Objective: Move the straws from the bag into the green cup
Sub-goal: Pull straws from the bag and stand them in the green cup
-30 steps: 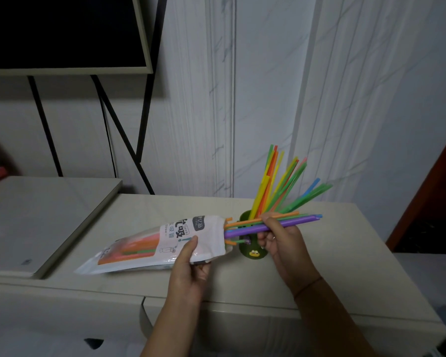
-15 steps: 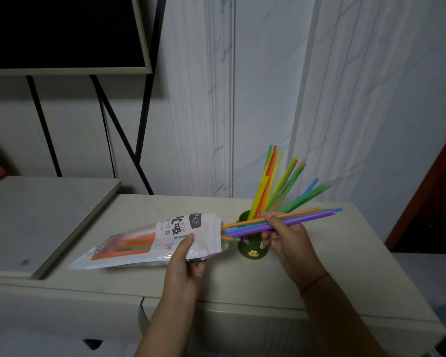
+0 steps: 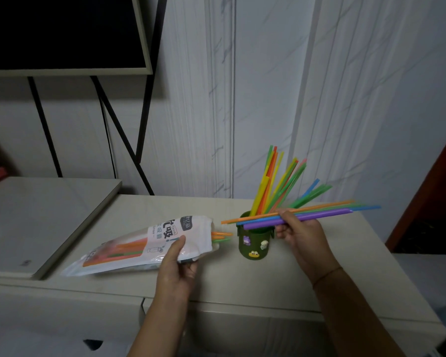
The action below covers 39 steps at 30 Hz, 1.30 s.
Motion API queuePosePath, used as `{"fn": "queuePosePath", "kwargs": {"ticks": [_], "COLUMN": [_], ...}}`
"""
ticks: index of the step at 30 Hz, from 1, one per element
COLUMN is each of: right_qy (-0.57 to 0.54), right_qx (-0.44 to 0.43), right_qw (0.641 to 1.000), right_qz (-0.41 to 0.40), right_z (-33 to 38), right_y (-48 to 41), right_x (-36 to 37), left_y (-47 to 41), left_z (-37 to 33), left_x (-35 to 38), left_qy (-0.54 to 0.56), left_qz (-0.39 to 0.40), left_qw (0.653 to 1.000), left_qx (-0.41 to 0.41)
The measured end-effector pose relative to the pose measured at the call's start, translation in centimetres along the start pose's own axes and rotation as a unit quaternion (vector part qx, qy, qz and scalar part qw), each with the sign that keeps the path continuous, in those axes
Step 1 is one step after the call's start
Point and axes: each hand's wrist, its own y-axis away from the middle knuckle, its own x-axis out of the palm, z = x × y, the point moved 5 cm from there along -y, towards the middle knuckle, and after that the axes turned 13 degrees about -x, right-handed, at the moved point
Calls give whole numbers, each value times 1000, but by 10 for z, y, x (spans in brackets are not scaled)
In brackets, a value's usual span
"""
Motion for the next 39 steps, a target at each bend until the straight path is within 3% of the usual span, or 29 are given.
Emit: {"fn": "queuePosePath", "kwargs": {"ticks": [11,18,24,31,39], "right_qy": [146,247,260,228,269], "right_qx": [-56,-33,-1,-82,-60], "right_qw": [986,968,962,970,961], "right_qz": [-53,28,88,-10,27], "right_z": [9,-18,-30,-9,-18], "right_y": [-29,-36,-33,-31,-31], "right_x": [-33,-15,-4,-15,-8], "left_y": [-1,2,4,3,6], "left_z": [1,8,13,13,18], "left_x": [1,5,5,4,10], "left_qy": [-1,-5,2,13,19], "left_qz": [4,14,14,13,24], "left_qw": [1000,1000,1000,1000,999], "left_qx": [6,-8,-19,-24,-28]}}
